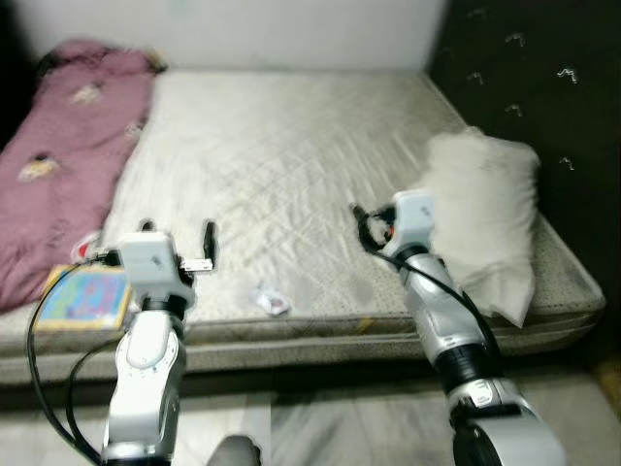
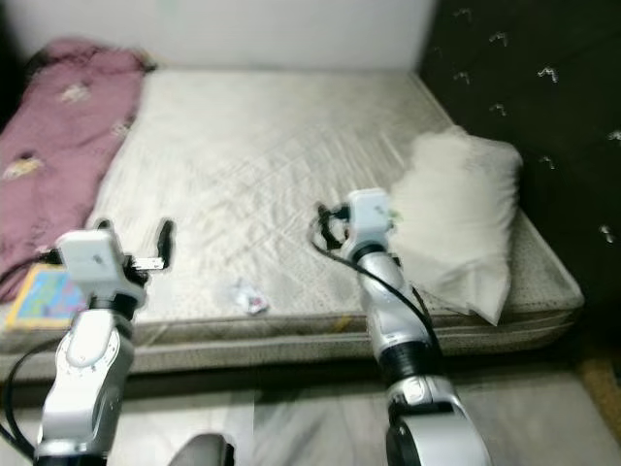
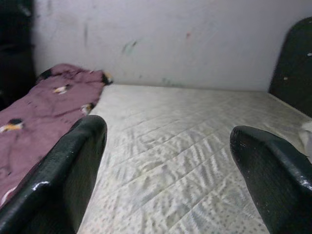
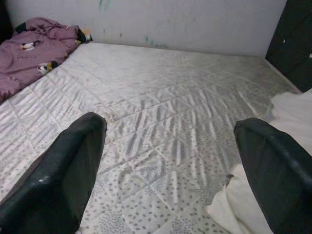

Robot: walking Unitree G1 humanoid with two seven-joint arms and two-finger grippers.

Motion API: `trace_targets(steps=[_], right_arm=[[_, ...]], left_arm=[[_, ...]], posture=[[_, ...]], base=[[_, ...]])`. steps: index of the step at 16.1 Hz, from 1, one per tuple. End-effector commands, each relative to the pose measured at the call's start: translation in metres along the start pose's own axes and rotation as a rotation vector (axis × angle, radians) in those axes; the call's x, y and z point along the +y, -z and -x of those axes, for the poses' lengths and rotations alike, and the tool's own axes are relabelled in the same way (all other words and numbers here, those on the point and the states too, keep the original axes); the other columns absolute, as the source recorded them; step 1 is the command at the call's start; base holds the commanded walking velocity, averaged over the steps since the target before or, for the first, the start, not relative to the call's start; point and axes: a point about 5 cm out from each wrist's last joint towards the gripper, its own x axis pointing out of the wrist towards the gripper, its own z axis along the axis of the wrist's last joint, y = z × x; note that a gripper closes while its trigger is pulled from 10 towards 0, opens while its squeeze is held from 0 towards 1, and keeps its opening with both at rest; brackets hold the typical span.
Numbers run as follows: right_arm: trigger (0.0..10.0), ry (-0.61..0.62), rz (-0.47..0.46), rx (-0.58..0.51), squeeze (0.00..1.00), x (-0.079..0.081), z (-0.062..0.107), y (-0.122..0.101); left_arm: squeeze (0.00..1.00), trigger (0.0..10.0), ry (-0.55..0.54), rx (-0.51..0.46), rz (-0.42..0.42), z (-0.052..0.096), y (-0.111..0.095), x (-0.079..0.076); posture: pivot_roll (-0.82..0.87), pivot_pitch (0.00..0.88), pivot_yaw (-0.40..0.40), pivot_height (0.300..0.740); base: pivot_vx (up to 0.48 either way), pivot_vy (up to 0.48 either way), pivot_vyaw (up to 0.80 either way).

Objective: Clean up the room

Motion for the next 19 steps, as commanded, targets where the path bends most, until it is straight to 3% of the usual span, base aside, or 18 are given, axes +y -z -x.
trace_targets(steps=[1,4,15,19], right_arm=[[10.0,-0.002,-0.023,-0.015,0.0,0.0025,-0.0019,-0.0029],[10.0,-0.006,-0.03,-0.016,0.0,0.0033,-0.0018,-0.0028],[10.0,-0.01,-0.037,-0.023,0.0,0.0035,-0.004,-0.005],[10.0,-0.003,-0.02,-0.016,0.0,0.0014,-0.0045,-0.0044]], left_arm=[[0.0,10.0,-0.005,-0.007,-0.007,-0.0009,-0.0028,0.0035],[0.0,10.0,0.001,-0.014,0.003,-0.0004,-0.0036,0.0048],[0.0,10.0,0.013,-0.022,0.008,-0.0026,-0.005,0.0025],[0.0,10.0,-0.103,0.006,-0.036,-0.0049,-0.0023,0.0078]], posture=[[0.16,0.0,-0.103,0.74],[0.16,0.0,-0.101,0.74],[0.15,0.0,-0.094,0.74],[0.15,0.0,-0.094,0.74]], base=[[0.0,0.0,0.0],[0.0,0.0,0.0],[0.306,0.0,0.0],[0.0,0.0,0.0]])
